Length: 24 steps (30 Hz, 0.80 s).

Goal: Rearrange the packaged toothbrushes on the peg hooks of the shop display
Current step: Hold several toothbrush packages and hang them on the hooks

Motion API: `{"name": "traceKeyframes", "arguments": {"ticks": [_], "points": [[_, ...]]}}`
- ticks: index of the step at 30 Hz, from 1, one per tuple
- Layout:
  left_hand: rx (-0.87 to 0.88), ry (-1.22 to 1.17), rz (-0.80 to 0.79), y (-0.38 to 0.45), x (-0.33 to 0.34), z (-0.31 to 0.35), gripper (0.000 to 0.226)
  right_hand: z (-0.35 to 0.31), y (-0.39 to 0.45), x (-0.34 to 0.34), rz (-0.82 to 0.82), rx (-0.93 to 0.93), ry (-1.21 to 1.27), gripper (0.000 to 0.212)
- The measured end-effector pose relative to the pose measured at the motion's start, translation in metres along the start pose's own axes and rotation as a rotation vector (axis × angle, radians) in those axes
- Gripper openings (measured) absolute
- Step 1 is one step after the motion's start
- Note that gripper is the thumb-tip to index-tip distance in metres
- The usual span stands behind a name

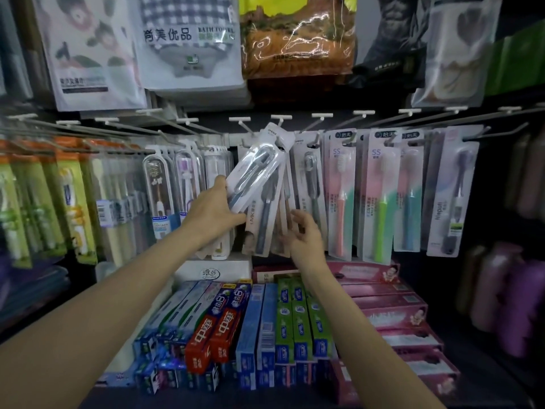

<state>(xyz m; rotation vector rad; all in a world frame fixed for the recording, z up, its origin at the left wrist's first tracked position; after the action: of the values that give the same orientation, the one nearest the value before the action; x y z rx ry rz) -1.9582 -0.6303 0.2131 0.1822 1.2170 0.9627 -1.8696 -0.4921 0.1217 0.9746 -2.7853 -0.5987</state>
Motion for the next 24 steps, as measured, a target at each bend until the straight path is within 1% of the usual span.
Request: {"name": "traceKeyframes", "arguments": {"ticks": [2,6,11,14,16,18,22,24], "points": [[0.007,-0.003,-0.016,0.0,0.0,0.0,0.045,0.0,0.007,-0.003,0.025,0.016,-0.001,0.048],[-0.014,-0.035,-0.034,0.003,0.0,-0.006,0.046,-0.002,0.009,-0.002,0.023,0.034,-0.048,0.043],[-0.01,-0.027,-0.018,0.001,0.0,-0.004,0.047,-0.008,0.007,-0.004,0.041,-0.005,-0.067,0.05],[-0.027,-0.147,0.044,-0.008,0.01,0.0,0.042,-0.012,0.009,-0.005,0.065,-0.011,-0.091,0.046],[-0.059,-0.233,0.093,-0.015,0.025,0.002,0.043,-0.011,0.009,0.0,0.002,-0.004,-0.071,0.033],[-0.066,-0.269,0.114,-0.019,0.042,0.007,0.045,-0.012,0.008,0.006,-0.078,-0.011,-0.037,0.019],[-0.106,-0.39,0.084,-0.023,0.067,0.014,0.046,-0.01,0.005,0.003,-0.156,0.003,0.111,0.02],[-0.094,-0.384,0.054,-0.026,0.076,0.018,0.056,-0.006,0.001,-0.003,-0.183,0.02,0.188,0.024]]}}
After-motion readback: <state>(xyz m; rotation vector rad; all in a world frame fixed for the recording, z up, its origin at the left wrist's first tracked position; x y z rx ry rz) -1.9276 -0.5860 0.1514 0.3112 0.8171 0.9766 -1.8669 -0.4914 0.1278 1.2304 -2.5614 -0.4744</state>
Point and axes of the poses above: each hand's wrist, its own y-axis towards the middle knuckle, its own x-axis out of the palm, z = x × y, the point moved 8 cm from there along y, towards the middle knuckle, and after that the axes turned 2 degrees about x, right-handed, at the moved point
